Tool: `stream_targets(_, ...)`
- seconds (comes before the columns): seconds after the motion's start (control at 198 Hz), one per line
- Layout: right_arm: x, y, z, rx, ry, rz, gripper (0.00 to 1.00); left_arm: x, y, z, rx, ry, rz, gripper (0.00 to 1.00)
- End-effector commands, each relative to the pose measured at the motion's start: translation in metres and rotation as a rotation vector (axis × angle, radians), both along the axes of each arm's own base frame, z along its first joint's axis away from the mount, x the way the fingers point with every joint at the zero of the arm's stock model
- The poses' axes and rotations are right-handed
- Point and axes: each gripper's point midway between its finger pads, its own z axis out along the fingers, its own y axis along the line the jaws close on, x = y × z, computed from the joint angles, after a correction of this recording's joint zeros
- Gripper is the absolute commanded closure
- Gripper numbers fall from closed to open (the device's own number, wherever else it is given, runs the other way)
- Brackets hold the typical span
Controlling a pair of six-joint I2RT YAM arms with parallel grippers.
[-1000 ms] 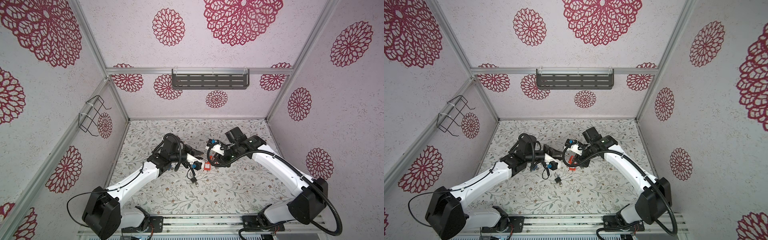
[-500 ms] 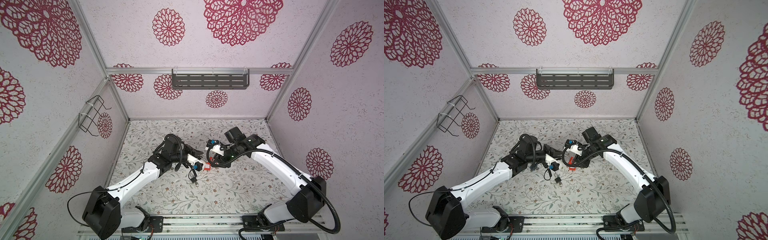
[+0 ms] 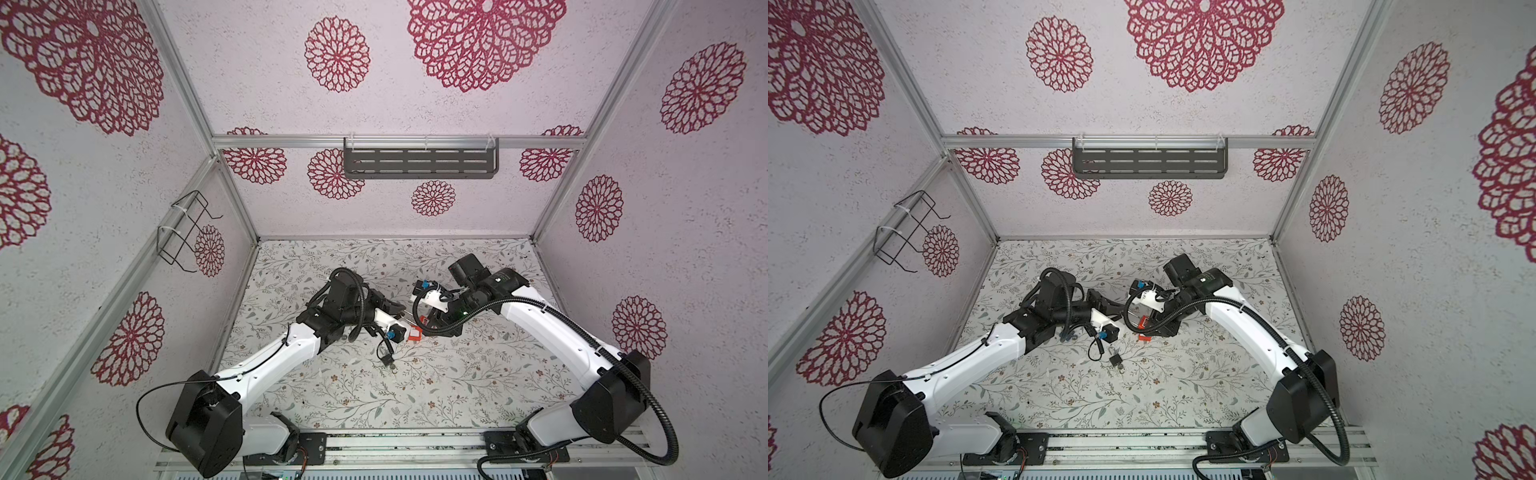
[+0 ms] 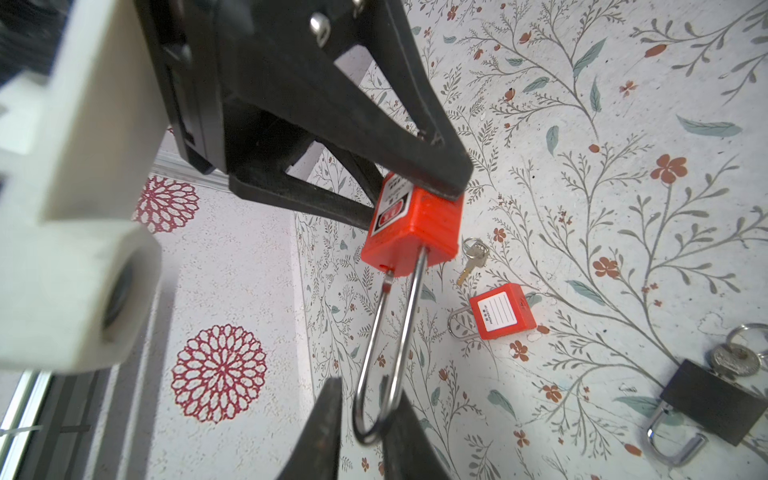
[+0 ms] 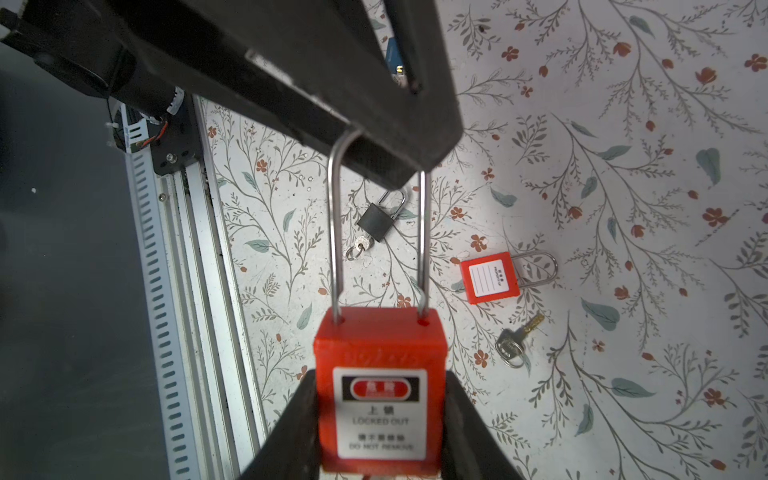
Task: Lock with the key
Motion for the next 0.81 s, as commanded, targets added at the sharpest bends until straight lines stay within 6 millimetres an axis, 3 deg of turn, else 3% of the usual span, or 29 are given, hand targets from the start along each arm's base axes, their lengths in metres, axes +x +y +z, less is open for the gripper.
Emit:
stream_targets(0.0,-0.001,0.005,0.016,0.042,-0.01,0.031,0.88,-0.008,-0.003,0.005,-0.005,-0.002,-0.034,0.84)
stream_targets(0.151,0.001,0.006,0.016,0.039,-0.003,0.031,0.88,-0.009,-0.003,0.002,0.005,-0.002,-0.033,0.89)
stream_targets(0.303,0.002,0.005,0.015,0.032,-0.005,0.027,0.85,-0.007,-0.003,0.002,0.001,0.009,-0.016,1.0)
stream_targets(0.358,0.003,0.004,0.015,0.025,-0.017,0.022,0.76,-0.006,-0.002,0.005,-0.005,0.031,0.001,1.0)
stream_targets(0.408,0.005,0.002,0.014,0.017,-0.035,0.015,0.59,-0.005,-0.001,0.008,-0.009,0.063,0.022,1.0)
stream_targets(0.57,0.018,-0.005,0.023,0.023,-0.168,-0.037,0.31,0.001,0.004,0.014,-0.034,0.172,0.122,1.0)
stream_targets(0.706,0.023,-0.011,0.045,0.08,-0.32,-0.075,0.22,-0.006,0.008,0.018,-0.038,0.339,0.166,1.0)
stream_targets(0.802,0.022,-0.016,0.059,0.116,-0.405,-0.095,0.21,-0.01,0.01,0.024,-0.057,0.454,0.172,1.0)
